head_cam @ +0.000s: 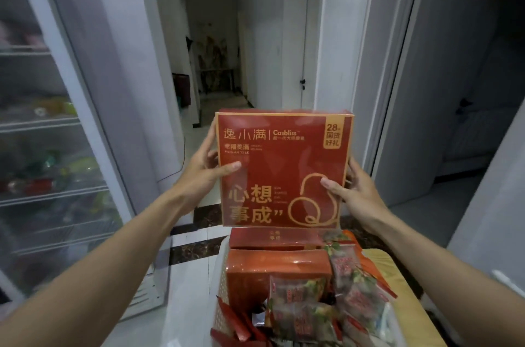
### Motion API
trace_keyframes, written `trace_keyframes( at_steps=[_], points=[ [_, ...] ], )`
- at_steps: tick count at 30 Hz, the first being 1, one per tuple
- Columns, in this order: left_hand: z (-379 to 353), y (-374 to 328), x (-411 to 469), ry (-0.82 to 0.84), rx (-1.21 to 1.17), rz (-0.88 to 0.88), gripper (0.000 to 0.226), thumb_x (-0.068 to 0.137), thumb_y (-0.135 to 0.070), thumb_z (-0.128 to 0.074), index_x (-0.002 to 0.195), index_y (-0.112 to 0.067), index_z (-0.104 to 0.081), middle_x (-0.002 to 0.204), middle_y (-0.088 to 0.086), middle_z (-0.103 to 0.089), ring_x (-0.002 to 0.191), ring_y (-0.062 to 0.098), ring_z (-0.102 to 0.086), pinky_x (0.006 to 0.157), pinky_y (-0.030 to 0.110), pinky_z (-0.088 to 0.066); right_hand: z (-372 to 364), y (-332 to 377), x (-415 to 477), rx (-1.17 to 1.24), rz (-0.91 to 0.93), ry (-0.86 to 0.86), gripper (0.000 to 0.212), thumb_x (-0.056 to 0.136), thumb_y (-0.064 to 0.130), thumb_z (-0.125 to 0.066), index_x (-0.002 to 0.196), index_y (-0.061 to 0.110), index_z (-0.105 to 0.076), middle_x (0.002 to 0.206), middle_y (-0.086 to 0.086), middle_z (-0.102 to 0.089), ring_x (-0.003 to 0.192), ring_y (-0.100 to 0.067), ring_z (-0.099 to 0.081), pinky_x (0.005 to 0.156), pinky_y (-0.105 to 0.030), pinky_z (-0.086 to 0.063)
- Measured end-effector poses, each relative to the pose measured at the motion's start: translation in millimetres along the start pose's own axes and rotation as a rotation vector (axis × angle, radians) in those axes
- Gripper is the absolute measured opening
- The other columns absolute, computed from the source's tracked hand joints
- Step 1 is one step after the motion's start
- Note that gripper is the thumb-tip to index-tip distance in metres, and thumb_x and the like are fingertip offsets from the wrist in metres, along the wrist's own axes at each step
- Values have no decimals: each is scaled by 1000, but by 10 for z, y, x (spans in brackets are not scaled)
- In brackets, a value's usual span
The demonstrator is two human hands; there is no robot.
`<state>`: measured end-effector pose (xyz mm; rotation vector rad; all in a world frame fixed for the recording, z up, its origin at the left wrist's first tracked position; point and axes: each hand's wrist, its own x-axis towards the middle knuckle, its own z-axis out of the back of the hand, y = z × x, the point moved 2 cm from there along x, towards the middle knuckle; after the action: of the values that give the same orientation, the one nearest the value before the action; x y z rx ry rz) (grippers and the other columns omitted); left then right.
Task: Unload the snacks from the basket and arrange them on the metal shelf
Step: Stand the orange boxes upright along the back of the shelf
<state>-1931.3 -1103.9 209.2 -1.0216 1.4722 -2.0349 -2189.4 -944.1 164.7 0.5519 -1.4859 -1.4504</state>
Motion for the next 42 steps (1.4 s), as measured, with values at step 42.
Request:
trace_keyframes(
  at_steps=[42],
  points=[
    [-3319, -2805, -3498, 612, -313, -425, 103, 74, -32, -79, 135, -73, -6, 133, -14, -52, 123, 11, -53, 94, 36, -51, 1926, 3451, -6353, -594, 46, -668, 106, 77, 25, -77, 146, 59, -4, 132, 19, -50, 109, 18, -53, 73, -9, -52]
  ],
)
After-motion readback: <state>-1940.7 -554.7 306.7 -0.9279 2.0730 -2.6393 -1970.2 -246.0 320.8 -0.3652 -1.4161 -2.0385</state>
